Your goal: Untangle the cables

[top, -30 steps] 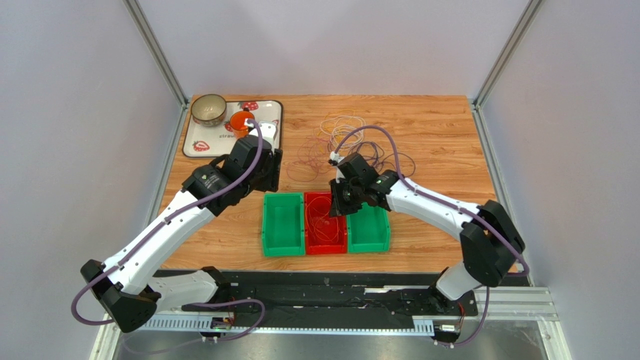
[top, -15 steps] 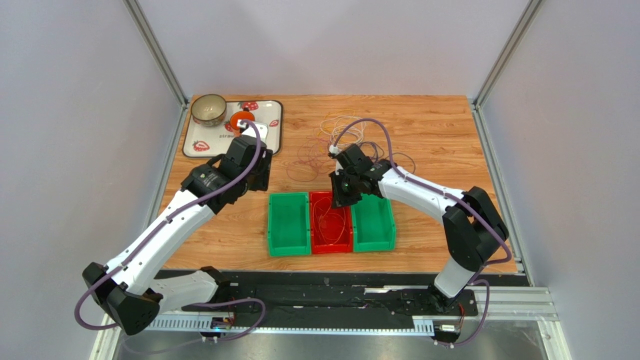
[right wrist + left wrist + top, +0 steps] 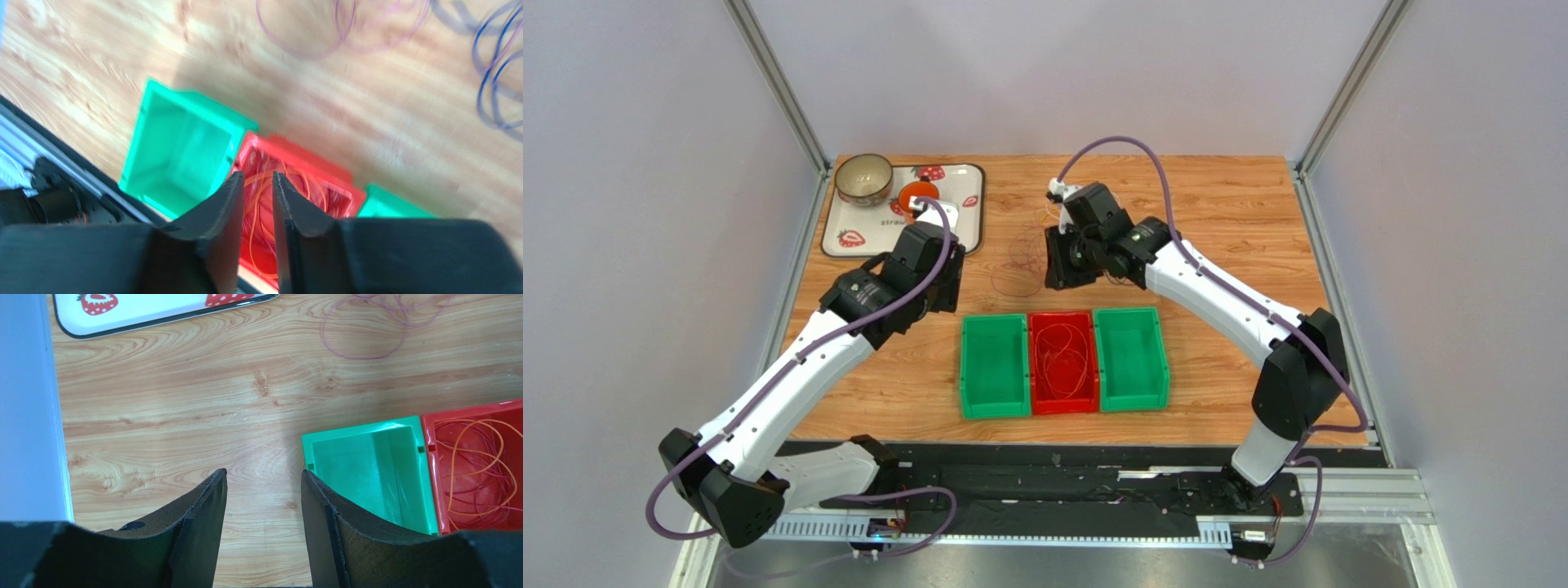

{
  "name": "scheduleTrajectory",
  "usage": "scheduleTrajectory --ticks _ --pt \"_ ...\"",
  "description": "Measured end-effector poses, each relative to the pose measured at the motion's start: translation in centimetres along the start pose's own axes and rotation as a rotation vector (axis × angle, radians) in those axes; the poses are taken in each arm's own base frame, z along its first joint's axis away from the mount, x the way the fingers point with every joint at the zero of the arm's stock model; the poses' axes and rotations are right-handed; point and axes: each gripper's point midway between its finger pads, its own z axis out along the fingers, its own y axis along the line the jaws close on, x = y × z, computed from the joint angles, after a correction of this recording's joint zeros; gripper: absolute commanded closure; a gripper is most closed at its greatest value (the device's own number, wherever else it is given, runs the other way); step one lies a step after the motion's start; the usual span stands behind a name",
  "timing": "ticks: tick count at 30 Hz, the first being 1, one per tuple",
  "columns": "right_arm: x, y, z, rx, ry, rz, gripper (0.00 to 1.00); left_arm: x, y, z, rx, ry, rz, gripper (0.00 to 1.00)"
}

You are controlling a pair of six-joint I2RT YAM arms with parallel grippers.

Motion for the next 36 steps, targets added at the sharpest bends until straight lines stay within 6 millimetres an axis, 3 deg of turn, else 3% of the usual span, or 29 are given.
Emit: scheduleTrajectory --ticks 4,10,16,19,23,25,28,30,31,36 --pt "-3.2 0.0 0.6 0.019 -0.058 -0.004 0.60 0.4 0.3 0.2 -0.018 0.008 0.005 0.43" --pt "-5.4 -2.6 4.4 0.072 -0.044 0.024 0.36 0.9 0.5 0.2 -0.025 0.025 0.014 0.37" --pt "-7.8 -6.0 6.8 0.126 -0.059 0.059 0.32 0.5 0.8 -0.3 -0.026 0.002 0.016 0.25" --pt "-9.9 -7.0 7.7 0.133 -0.091 0.077 0.32 0.3 0.9 -0.8 -0.011 -0.014 -0.003 0.01" --pt "-11.4 -8.0 8.9 0.132 -0.110 0.110 0.32 -1.2 1.6 -2.7 0.004 -0.082 -0.084 0.01" --pt "-11.7 -8.2 9.5 0.126 -0.111 0.125 0.32 -3.4 2.3 -5.3 0.033 -0.189 -0.160 0.01" --pt "-11.9 -8.3 10.3 0.113 -0.105 0.141 0.31 -7.3 3.9 -11.2 0.117 -0.428 -0.300 0.01" --pt "-11.8 -8.2 10.7 0.102 -0.099 0.149 0.29 -9.7 5.5 -16.9 0.208 -0.650 -0.405 0.01" --pt "-11.8 -8.2 11.0 0.096 -0.096 0.150 0.29 -10.4 6.1 -19.1 0.246 -0.734 -0.439 0.01" --pt "-12.7 -8.6 12.3 0.072 -0.103 0.164 0.28 -13.4 11.0 -34.0 0.450 -1.189 -0.610 0.01"
